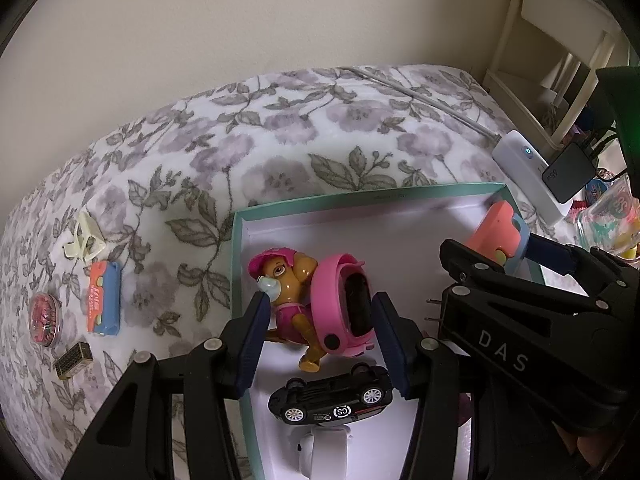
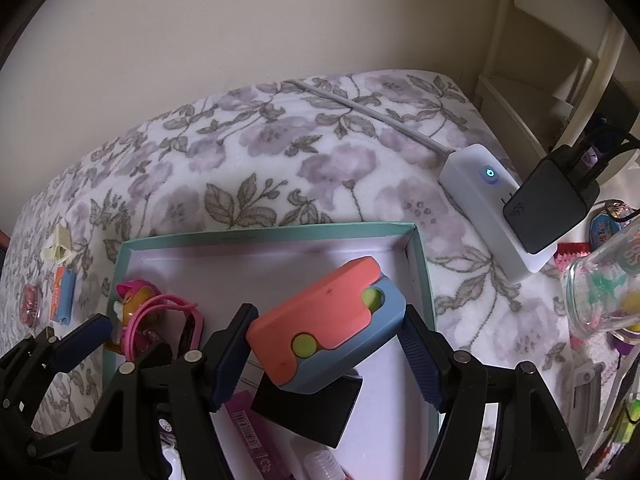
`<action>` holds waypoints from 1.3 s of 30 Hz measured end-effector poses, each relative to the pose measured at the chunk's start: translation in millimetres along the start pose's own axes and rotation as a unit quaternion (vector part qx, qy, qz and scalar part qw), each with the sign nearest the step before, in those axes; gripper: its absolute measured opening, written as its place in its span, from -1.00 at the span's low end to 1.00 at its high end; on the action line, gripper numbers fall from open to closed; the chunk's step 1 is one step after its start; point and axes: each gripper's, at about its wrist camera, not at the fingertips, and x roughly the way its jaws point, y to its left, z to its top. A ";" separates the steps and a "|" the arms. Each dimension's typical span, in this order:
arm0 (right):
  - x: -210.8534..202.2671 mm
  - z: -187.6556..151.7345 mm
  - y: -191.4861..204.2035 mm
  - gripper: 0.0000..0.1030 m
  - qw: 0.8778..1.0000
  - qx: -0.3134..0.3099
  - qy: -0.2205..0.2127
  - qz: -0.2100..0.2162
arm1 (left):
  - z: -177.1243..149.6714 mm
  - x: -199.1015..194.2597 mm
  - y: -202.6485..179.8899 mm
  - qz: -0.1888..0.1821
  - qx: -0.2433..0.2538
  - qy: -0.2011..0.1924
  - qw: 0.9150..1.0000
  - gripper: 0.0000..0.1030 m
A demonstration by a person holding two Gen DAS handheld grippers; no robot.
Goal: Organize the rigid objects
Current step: 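Open left gripper to release the pink band while right releases the block in the tray, then move both open grippers back toward the remaining items on the bed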
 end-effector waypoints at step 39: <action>-66.4 16.5 10.3 0.63 0.996 -0.009 -0.089 -0.005 | 17.7 -43.6 87.6 0.039 -0.127 -0.053 0.990 0.37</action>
